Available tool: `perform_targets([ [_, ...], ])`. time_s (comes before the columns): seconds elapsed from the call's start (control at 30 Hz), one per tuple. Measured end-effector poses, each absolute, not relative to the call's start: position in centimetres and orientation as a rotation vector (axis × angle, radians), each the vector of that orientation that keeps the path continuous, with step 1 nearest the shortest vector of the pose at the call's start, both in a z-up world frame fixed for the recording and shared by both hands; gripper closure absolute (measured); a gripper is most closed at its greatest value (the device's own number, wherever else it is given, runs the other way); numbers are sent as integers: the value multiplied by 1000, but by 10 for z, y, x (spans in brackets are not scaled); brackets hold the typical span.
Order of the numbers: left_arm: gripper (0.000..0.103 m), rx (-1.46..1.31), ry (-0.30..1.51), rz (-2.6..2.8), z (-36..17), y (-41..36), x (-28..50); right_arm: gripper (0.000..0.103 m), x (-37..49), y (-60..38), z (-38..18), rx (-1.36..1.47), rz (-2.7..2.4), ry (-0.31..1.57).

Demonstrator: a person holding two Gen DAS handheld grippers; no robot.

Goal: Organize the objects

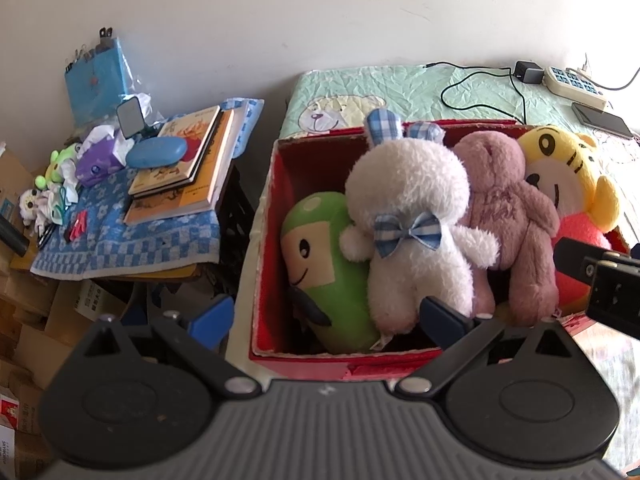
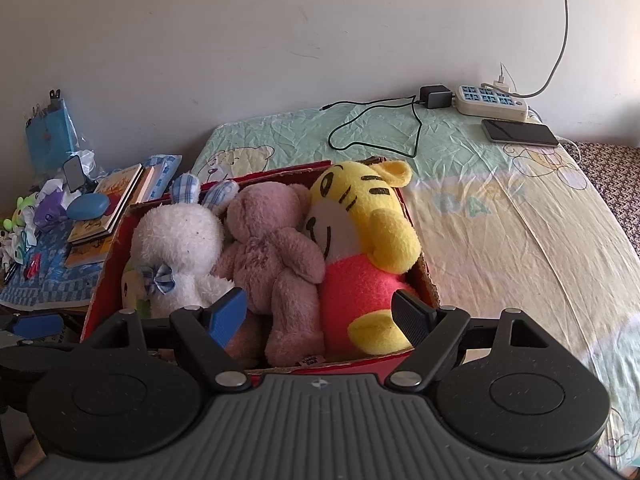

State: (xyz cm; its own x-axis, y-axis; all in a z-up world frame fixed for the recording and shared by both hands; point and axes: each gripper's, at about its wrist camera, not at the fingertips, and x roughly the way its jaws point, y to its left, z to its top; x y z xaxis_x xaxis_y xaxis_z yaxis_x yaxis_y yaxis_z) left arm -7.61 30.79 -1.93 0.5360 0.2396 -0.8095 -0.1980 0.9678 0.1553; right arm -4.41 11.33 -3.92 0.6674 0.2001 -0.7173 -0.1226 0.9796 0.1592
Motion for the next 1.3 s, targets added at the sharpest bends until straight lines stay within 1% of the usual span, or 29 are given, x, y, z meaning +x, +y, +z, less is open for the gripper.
perform_targets([
  [1.3, 3, 57, 981, 264, -28, 304, -77, 22, -51, 107, -45, 112, 195, 810],
])
